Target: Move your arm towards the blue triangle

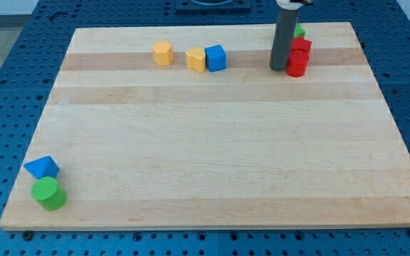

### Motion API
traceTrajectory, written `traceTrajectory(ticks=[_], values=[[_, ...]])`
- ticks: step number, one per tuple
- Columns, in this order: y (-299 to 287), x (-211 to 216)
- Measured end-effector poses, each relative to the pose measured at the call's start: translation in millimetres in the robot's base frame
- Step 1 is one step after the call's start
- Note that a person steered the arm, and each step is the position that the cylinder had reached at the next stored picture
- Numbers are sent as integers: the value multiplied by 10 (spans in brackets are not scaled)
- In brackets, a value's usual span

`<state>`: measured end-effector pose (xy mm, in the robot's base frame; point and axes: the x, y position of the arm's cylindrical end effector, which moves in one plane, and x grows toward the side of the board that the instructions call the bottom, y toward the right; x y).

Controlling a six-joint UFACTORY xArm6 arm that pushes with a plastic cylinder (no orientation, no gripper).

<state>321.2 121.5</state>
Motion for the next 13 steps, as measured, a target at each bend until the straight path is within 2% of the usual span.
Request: traceTrajectory(ticks=[2,3,8,9,10,12,13], values=[[40,1],[-203,83],[-3188,1023],[-3916,1100],[-4248,1147],[-4263,1216],[-4262,1411]])
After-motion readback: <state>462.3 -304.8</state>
